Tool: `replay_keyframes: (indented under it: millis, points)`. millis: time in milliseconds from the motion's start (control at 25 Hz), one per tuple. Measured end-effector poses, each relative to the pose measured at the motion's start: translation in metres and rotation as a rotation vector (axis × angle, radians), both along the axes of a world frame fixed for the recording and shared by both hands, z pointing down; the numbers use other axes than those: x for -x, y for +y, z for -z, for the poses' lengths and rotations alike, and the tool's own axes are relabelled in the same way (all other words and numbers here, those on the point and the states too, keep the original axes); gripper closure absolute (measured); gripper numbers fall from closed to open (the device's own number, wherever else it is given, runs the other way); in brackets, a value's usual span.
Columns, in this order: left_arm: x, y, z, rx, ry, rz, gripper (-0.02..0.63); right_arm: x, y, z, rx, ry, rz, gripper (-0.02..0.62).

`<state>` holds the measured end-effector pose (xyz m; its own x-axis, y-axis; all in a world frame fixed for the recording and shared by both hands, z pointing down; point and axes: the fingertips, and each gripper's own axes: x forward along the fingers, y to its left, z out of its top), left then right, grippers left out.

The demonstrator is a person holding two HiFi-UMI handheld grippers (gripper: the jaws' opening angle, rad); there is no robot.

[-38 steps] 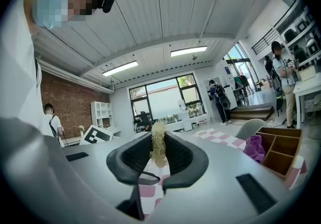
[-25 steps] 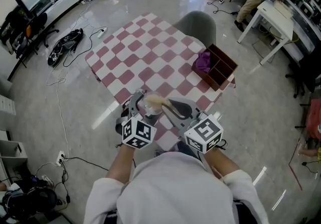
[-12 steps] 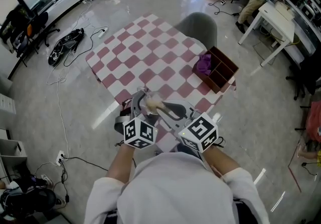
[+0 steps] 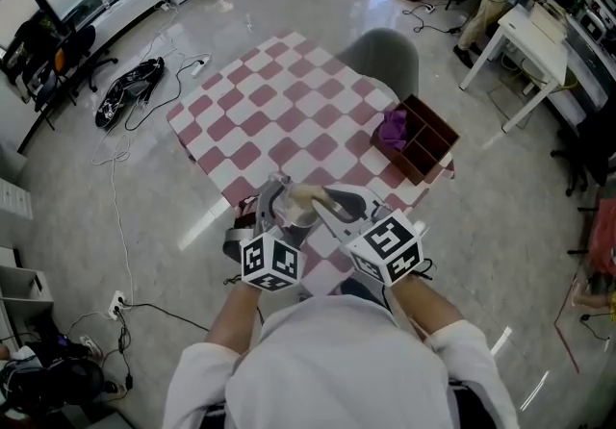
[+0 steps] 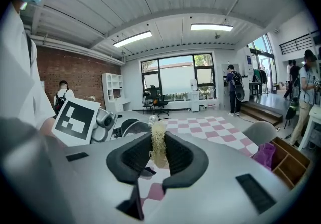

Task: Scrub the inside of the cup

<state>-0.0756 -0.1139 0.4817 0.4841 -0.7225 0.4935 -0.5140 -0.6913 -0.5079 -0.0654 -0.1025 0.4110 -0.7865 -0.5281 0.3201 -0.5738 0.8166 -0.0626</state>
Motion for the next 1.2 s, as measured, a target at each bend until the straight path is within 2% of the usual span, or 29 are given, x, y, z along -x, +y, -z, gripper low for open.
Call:
replay_keyframes:
  millis: [320, 480, 720, 880, 1040, 1200]
  points:
    - [0.000, -0.007, -0.005, 0.013, -0.009, 0.007, 0.232, 0.009, 0.018, -0.002, 0.048, -0.037, 0.053, 0.509]
    - [-0.008, -0.001, -0.008, 0.015, -0.007, -0.012, 0.232, 0.009, 0.013, 0.004, 0.047, -0.076, 0.038, 0.509]
    - [-0.010, 0.001, -0.004, 0.001, 0.000, -0.014, 0.232, -0.006, -0.006, -0.003, 0.029, -0.023, -0.008, 0.509]
    - [-0.008, -0.004, -0.004, -0.005, -0.013, -0.003, 0.232, -0.008, 0.001, -0.011, 0.040, -0.005, 0.002, 0.509]
    - [-0.009, -0.011, -0.006, 0.000, 0.004, 0.007, 0.232, -0.002, 0.013, -0.009, 0.064, -0.054, 0.032, 0.509]
    - [-0.013, -0.017, -0.006, 0.002, 0.059, 0.013, 0.232, -0.005, 0.013, -0.001, 0.074, -0.139, 0.022, 0.508]
